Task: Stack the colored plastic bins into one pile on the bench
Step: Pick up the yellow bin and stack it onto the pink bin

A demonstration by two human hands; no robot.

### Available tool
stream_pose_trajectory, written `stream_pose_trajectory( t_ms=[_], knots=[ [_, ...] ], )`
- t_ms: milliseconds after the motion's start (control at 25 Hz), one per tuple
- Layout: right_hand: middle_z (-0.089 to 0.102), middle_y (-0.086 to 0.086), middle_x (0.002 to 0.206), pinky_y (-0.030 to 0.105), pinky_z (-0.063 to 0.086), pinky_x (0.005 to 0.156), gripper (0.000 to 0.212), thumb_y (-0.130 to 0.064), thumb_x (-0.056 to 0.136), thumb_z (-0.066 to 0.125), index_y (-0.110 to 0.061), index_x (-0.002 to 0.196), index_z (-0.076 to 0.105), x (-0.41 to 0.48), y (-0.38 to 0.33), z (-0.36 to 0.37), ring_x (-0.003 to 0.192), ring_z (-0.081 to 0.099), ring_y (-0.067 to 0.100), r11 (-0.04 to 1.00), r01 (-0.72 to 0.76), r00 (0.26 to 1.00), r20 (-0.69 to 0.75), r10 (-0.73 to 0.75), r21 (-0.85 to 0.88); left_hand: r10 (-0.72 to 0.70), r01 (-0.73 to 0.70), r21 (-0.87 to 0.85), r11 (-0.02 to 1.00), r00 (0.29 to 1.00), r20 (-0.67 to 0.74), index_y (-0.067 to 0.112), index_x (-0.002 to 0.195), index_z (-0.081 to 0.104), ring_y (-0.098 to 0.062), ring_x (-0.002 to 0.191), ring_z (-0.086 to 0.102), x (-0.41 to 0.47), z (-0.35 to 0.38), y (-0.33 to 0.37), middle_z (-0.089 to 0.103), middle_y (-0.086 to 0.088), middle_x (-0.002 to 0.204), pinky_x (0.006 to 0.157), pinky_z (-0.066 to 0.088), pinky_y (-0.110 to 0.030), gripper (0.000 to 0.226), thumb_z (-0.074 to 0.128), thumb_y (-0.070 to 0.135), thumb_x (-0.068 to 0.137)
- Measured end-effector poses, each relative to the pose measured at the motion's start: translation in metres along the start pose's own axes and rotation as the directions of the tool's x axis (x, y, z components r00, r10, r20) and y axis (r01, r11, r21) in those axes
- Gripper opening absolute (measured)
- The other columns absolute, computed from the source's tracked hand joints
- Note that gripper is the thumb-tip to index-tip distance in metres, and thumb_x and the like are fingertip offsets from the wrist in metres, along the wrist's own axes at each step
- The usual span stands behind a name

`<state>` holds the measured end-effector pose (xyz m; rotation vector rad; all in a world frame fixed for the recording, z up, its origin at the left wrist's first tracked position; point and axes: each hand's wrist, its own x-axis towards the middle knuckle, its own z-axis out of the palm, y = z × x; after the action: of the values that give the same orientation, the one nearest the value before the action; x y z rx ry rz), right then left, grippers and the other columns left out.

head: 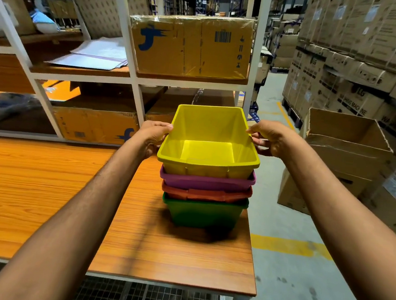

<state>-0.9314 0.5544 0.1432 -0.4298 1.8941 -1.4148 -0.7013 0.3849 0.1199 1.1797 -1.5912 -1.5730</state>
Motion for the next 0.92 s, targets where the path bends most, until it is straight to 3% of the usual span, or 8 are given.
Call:
stream_pose_trajectory(
  t_ms=[80,200,360,520,640,720,840,920],
  knots=[
    [0.062,0.002,0.088,0.019,0.05,0.048,0.013,-0.003,0.098,0.056,-0.009,0.108,0.063,0.001,0.0,0.001,0.067,0.058,0.008,1.0,0.001,1.0,-0.011,-0.001,0.028,-0.001,0.001,-0.036,0.999,1.0,-0.009,0.0,0.126,0.066,-0.008,0.064,0.053,0.0,0.0,-0.001,0.065,-0.006,0.09,0.037,0.044,-0.016,0.028,0.062,0.005,0.099],
    [0.056,0.0,0.081,0.019,0.047,0.053,0.017,-0.006,0.096,0.059,-0.012,0.112,0.063,0.002,-0.006,-0.001,0.065,0.051,0.008,0.998,-0.004,1.0,-0.028,0.005,0.062,0.003,-0.004,-0.071,0.997,1.0,-0.016,0.0,0.122,0.067,-0.008,0.062,0.055,0.002,0.001,-0.003,0.064,-0.005,0.087,0.038,0.046,-0.015,0.024,0.063,0.003,0.098],
    [0.051,0.0,0.074,0.018,0.052,0.04,0.011,-0.007,0.097,0.059,-0.013,0.088,0.058,-0.002,0.0,0.0,0.059,0.049,0.009,0.995,-0.093,0.995,0.022,0.092,0.041,0.011,-0.013,-0.058,0.998,0.999,-0.032,0.007,0.103,0.071,-0.002,0.043,0.056,0.004,0.002,-0.006,0.065,-0.005,0.084,0.042,0.046,-0.016,0.009,0.063,0.005,0.098],
    [0.052,0.0,0.064,0.018,0.055,0.054,0.022,-0.001,0.097,0.057,-0.01,0.078,0.056,0.009,-0.001,0.004,0.035,0.051,0.004,0.993,-0.077,0.997,0.019,0.075,0.089,0.014,-0.022,-0.127,0.992,0.998,-0.06,0.01,0.103,0.073,-0.016,0.078,0.065,0.007,0.003,-0.008,0.07,-0.01,0.098,0.058,0.06,-0.026,0.01,0.064,0.007,0.098],
    [0.05,0.0,0.063,0.019,0.054,0.062,0.023,0.001,0.095,0.057,-0.011,0.075,0.055,0.01,-0.012,0.003,0.047,0.051,0.004,0.988,-0.037,0.999,-0.004,0.038,0.148,0.045,-0.056,-0.155,0.986,0.996,-0.075,0.011,0.099,0.073,-0.017,0.083,0.066,0.011,0.001,-0.002,0.07,-0.014,0.108,0.074,0.06,-0.033,0.009,0.065,0.008,0.098],
    [0.052,0.0,0.069,0.019,0.055,0.064,0.021,0.002,0.096,0.056,-0.01,0.079,0.056,0.009,-0.015,0.003,0.054,0.053,0.005,0.988,-0.016,1.0,-0.006,0.017,0.151,0.065,-0.074,-0.147,0.986,0.996,-0.066,0.006,0.112,0.073,-0.012,0.073,0.064,0.014,-0.001,0.002,0.07,-0.014,0.104,0.074,0.06,-0.033,0.016,0.066,0.008,0.097],
    [0.053,0.001,0.071,0.02,0.057,0.066,0.019,0.002,0.097,0.056,-0.01,0.082,0.056,0.008,-0.011,0.005,0.054,0.056,0.006,0.989,-0.033,0.999,0.007,0.032,0.147,0.049,-0.055,-0.135,0.989,0.998,-0.047,0.004,0.121,0.07,-0.01,0.068,0.061,0.013,-0.001,-0.001,0.07,-0.01,0.096,0.059,0.058,-0.026,0.024,0.065,0.007,0.097],
    [0.052,0.001,0.071,0.018,0.057,0.054,0.018,0.003,0.096,0.056,-0.01,0.083,0.056,0.008,-0.005,0.007,0.043,0.057,0.005,0.989,-0.049,0.999,0.007,0.048,0.137,0.028,-0.032,-0.134,0.99,0.999,-0.029,0.005,0.12,0.07,-0.013,0.073,0.063,0.012,-0.001,-0.009,0.07,-0.012,0.101,0.056,0.057,-0.024,0.023,0.064,0.006,0.098]
  ],
)
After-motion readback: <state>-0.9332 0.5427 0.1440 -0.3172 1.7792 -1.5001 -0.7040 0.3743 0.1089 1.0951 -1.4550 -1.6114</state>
